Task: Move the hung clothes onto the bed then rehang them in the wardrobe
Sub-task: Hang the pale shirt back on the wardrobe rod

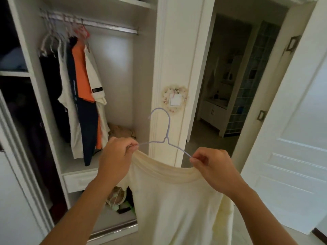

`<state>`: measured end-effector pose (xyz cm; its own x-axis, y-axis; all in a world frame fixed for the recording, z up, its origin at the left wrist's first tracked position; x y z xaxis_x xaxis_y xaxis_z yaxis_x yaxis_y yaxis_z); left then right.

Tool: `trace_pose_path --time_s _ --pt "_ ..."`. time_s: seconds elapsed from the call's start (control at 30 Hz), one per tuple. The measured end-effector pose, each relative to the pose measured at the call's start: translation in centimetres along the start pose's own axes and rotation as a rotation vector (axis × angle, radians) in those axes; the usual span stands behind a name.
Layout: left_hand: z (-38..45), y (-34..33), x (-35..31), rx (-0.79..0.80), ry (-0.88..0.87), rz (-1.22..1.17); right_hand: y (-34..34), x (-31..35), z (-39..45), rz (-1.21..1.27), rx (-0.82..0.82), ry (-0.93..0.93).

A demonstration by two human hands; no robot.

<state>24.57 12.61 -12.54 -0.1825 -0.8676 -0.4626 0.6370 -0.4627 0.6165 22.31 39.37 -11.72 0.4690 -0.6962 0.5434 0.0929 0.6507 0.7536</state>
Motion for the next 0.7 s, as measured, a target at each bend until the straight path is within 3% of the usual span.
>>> trace_pose_path --time_s 0.2,0.53,0.7 --pt "5.1 0.6 6.0 -0.107 0.074 0.007 -4.5 1.5 5.5 0.073 0.065 0.006" --pt "15.6 -2.7 14.6 -0.133 0.119 0.067 -9.1 2.0 16.8 0.008 0.172 0.175" --pt "21.6 -2.8 17.0 -0.173 0.133 0.232 -9.0 4.3 23.7 0.178 0.046 0.240"
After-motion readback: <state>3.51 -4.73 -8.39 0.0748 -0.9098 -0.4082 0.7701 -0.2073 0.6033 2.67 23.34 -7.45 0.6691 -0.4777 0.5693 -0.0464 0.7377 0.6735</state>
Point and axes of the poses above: each hand's wrist, its own z-axis towards the middle knuckle, its own y-axis out of the back of the hand, x = y × z, the point moved 9 cm from there along z, towards the middle knuckle, and after that the axes turned 8 degrees about z, right-handed, at the moved point
